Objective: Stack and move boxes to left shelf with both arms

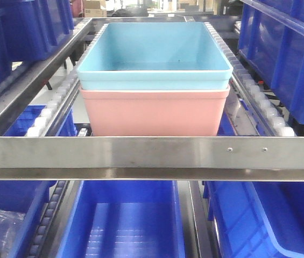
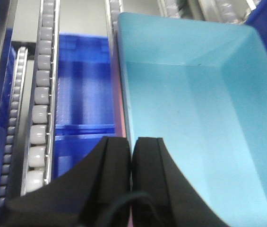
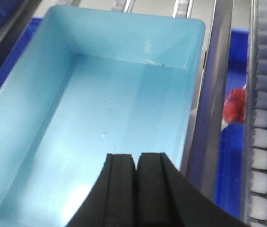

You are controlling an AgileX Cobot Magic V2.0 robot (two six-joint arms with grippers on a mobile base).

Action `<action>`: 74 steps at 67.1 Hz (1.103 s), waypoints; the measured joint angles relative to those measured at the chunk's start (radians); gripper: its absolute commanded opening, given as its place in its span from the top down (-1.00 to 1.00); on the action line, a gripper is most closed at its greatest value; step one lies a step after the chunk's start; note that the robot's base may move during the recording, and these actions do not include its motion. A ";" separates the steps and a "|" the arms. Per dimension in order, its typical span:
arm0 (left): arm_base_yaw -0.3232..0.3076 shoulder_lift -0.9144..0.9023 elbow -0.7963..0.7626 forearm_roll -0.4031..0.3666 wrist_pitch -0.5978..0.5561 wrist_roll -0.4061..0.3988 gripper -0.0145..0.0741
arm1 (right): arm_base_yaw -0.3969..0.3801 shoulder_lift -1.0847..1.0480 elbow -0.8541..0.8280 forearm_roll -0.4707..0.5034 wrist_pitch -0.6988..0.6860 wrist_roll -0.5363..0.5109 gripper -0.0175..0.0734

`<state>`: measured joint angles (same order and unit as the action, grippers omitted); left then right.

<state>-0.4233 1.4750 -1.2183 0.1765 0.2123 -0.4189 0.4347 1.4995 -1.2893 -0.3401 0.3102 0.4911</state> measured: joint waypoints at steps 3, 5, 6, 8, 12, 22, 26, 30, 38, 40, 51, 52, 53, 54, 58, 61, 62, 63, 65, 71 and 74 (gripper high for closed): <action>0.000 -0.046 0.056 0.000 -0.041 0.000 0.68 | 0.000 -0.053 0.061 -0.022 -0.035 0.000 0.51; 0.000 -0.075 0.096 0.005 -0.073 0.000 0.68 | 0.000 -0.086 0.100 -0.030 -0.060 0.000 0.51; 0.000 -0.086 0.121 0.007 -0.093 0.000 0.68 | 0.000 -0.100 0.115 -0.034 -0.070 0.000 0.51; 0.000 -0.116 0.162 0.012 -0.128 0.000 0.68 | 0.000 -0.135 0.155 -0.042 -0.095 0.000 0.51; 0.000 -0.176 0.236 0.022 -0.195 0.000 0.68 | 0.000 -0.198 0.227 -0.054 -0.145 0.000 0.51; 0.000 -0.337 0.441 0.090 -0.345 0.000 0.68 | 0.000 -0.382 0.441 -0.071 -0.263 0.000 0.51; 0.000 -0.410 0.520 0.105 -0.377 0.000 0.68 | 0.000 -0.460 0.523 -0.073 -0.280 0.000 0.51; 0.000 -0.488 0.598 0.110 -0.385 0.000 0.68 | 0.000 -0.551 0.606 -0.073 -0.282 0.000 0.51; 0.000 -0.647 0.715 0.129 -0.396 0.000 0.68 | 0.000 -0.715 0.734 -0.075 -0.284 0.000 0.51; 0.000 -0.695 0.741 0.134 -0.396 0.000 0.68 | 0.000 -0.763 0.770 -0.075 -0.284 0.000 0.51; -0.001 -1.022 0.834 0.142 -0.425 0.000 0.68 | 0.000 -1.083 0.845 -0.079 -0.286 0.000 0.51; -0.001 -1.022 0.834 0.142 -0.425 0.000 0.68 | 0.000 -1.083 0.846 -0.079 -0.286 0.000 0.51; -0.001 -1.022 0.834 0.142 -0.425 0.000 0.68 | 0.000 -1.083 0.846 -0.079 -0.286 0.000 0.51; -0.001 -1.022 0.834 0.142 -0.425 0.000 0.68 | -0.002 -1.085 0.847 -0.079 -0.286 0.000 0.51; -0.001 -1.022 0.834 0.142 -0.425 0.000 0.68 | -0.018 -1.104 0.854 -0.079 -0.282 0.000 0.51; -0.001 -1.022 0.834 0.142 -0.425 0.000 0.68 | -0.042 -1.126 0.871 -0.079 -0.279 -0.002 0.51; -0.001 -1.022 0.834 0.142 -0.425 0.000 0.68 | -0.056 -1.137 0.880 -0.075 -0.279 -0.007 0.51; -0.001 -1.022 0.834 0.142 -0.425 0.000 0.68 | -0.067 -1.145 0.887 -0.071 -0.279 -0.012 0.51; -0.001 -1.022 0.834 0.142 -0.425 0.000 0.68 | -0.103 -1.167 0.912 -0.046 -0.275 -0.036 0.51; -0.001 -1.022 0.834 0.142 -0.425 0.000 0.68 | -0.216 -1.240 0.989 0.077 -0.269 -0.160 0.51; -0.001 -1.022 0.834 0.142 -0.425 0.000 0.68 | -0.272 -1.280 1.027 0.139 -0.271 -0.230 0.51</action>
<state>-0.4242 0.4529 -0.3846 0.3182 -0.2130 -0.4189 0.1628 0.2197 -0.2618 -0.2011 0.0392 0.2616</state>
